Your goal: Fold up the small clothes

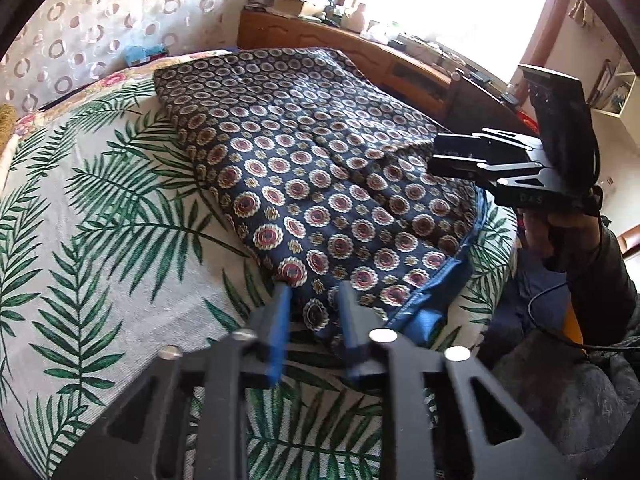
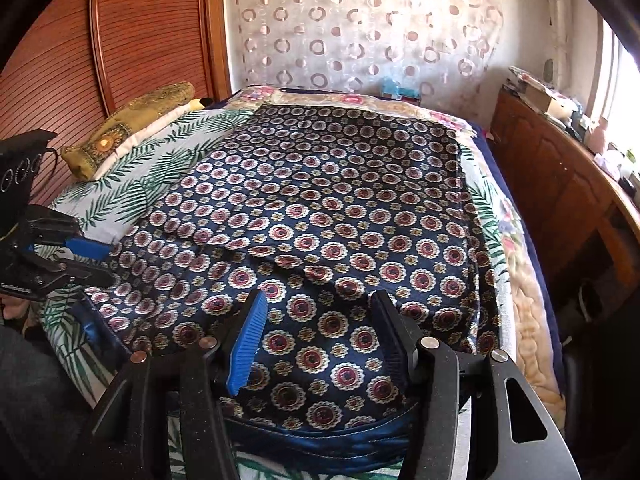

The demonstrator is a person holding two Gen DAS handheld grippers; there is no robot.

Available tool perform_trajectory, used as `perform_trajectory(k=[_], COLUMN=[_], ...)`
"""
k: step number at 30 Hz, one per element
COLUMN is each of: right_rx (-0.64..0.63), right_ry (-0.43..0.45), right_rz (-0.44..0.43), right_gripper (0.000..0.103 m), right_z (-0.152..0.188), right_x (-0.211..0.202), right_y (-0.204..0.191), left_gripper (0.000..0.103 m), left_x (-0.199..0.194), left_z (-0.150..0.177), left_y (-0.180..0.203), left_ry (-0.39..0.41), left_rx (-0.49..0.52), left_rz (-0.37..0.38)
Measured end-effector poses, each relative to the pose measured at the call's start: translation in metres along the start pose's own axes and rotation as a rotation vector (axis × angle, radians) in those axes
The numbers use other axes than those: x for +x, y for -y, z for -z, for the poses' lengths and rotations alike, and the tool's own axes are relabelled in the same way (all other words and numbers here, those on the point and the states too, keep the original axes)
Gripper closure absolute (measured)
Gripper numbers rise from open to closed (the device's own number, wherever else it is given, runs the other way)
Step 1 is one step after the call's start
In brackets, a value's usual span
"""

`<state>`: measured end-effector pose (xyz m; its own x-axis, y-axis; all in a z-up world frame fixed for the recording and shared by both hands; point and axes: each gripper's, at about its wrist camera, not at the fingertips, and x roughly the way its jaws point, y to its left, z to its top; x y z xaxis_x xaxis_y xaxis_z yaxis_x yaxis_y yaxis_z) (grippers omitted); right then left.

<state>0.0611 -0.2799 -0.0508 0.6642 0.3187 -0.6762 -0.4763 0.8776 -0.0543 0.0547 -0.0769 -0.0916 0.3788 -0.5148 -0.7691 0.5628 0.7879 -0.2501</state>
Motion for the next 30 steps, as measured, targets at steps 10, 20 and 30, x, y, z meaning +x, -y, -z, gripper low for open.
perform_trajectory(k=[10,20,30], right_rx=[-0.063,-0.088,-0.075], right_ry=[0.060,0.077,-0.016], right_rz=[-0.085,-0.090,-0.048], right_gripper=[0.037,0.034,0.034], right_z=[0.005,0.014,0.024], right_x=[-0.029,-0.056,-0.028], right_y=[-0.033,-0.033,-0.017], left_gripper=[0.101,0.101,0.101], left_x=[-0.028,-0.014,-0.011], left_z=[-0.060,-0.102,-0.105], left_y=[0.010,-0.006,-0.018], left_ry=[0.176,0.219,0.223], left_rx=[0.031,-0.012,-0.048], left_rz=[-0.041,-0.067,-0.087])
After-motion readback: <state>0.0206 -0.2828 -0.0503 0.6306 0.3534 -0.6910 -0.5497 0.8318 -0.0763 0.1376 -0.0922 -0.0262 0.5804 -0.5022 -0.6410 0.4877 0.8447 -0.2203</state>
